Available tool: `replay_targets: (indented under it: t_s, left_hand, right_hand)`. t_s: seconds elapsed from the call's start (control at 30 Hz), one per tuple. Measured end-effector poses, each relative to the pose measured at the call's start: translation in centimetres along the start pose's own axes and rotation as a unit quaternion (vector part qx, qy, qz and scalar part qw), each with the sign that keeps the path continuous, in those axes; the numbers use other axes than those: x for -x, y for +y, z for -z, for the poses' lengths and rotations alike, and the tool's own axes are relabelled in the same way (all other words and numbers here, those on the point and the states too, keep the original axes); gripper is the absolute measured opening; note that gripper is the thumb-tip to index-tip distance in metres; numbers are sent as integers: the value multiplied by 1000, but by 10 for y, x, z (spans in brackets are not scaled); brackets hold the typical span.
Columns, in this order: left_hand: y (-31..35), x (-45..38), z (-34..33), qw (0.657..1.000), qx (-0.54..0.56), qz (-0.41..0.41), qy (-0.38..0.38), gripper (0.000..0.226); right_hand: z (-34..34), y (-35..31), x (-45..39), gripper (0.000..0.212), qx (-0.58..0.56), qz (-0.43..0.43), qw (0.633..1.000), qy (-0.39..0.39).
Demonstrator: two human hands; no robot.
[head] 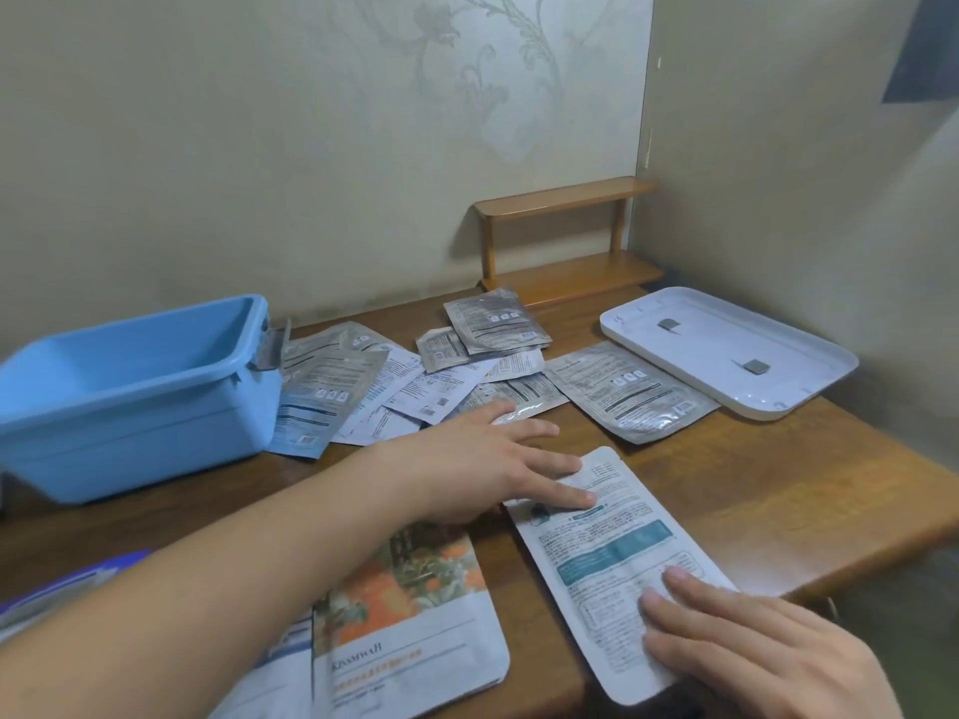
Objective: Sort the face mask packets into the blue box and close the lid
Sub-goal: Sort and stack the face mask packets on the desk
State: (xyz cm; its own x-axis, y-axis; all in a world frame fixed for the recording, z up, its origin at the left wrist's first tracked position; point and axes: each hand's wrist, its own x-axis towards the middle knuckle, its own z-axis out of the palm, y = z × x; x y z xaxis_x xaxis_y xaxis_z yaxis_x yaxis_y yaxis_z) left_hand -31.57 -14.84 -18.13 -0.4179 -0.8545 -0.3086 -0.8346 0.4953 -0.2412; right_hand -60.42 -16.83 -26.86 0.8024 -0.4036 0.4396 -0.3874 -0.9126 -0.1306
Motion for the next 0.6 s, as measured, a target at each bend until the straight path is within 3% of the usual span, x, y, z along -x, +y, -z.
replay_targets:
  t_s: [0.07,0.13,0.17,0.2,0.23,0.3,0.33,0.37,0.43,0.47,0.53,0.6]
  left_hand:
    - [3,3,1,1000,20,12,-5,97]
    - [3,7,2,988,139,62,9,87]
    - [3,9,4,965,247,69,46,70]
    - [3,10,5,922,368,64,101,49]
    - [4,12,7,858,484,69,158,32]
    - [1,12,8,726,638,101,235,26]
    - [-1,12,6,690,669,123,246,30]
    - [-1,12,5,685,671,147,243,35]
    - [-2,12,1,752,591,200,214,47]
    - [-2,11,-2,786,543,221,195,51]
    - [0,9,-8,814,500,239,173,53]
    - [3,6,-14,827,473,236,191,55]
  right_hand:
    - [-5,4,-6,27,-87,-129,979,135]
    - [3,-7,-17,2,-281,-255,892,246]
    - [8,-14,-28,11,-354,-301,831,306]
    - [12,-18,-34,9,-421,-322,779,334]
    - [20,-26,-34,5,-476,-349,733,339]
    - [16,-29,-44,23,-580,-380,653,306]
    - [15,-32,-44,35,-598,-381,649,276]
    - [11,-36,-43,52,-575,-385,680,241]
    - [5,-45,-35,95,-474,-382,775,169]
    - [3,-49,-31,105,-418,-371,816,146]
    - [-1,-51,-25,93,-330,-310,883,128]
    - [-4,-43,-24,64,-263,-256,924,111]
